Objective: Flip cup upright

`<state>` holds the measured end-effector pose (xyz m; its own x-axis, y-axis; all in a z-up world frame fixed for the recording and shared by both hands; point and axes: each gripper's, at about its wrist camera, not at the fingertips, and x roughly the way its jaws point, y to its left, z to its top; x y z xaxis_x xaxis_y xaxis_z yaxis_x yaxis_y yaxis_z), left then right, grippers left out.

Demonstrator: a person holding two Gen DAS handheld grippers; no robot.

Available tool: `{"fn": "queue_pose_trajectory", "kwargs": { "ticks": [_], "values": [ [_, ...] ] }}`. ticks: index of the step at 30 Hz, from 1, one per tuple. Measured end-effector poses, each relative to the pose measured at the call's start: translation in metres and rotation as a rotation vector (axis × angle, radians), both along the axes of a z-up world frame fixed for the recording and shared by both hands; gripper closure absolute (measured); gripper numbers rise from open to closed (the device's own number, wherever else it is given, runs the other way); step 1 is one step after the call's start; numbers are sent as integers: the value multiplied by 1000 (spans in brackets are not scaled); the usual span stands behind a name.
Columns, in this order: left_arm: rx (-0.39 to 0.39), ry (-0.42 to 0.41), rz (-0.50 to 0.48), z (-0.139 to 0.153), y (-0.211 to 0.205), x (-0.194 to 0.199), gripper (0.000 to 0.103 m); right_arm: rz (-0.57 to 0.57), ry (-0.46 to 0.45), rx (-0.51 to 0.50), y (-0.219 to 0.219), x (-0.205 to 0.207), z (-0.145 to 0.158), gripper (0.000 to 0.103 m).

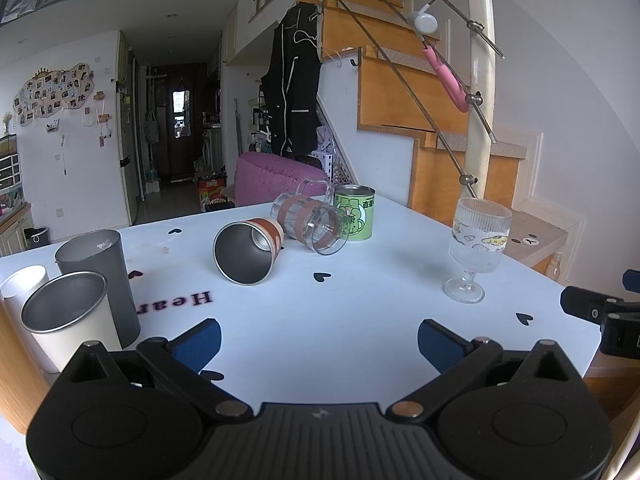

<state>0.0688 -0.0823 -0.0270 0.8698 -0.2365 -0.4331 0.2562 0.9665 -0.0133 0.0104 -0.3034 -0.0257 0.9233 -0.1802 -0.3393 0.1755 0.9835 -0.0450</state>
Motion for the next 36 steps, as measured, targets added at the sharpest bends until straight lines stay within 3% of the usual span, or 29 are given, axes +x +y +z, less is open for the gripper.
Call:
{"fn": "queue_pose_trajectory", "kwargs": {
  "ticks": [36],
  "values": [
    [3,2,2,1,-3,0,0,2,-3,0,0,-1,0,0]
  ]
}}
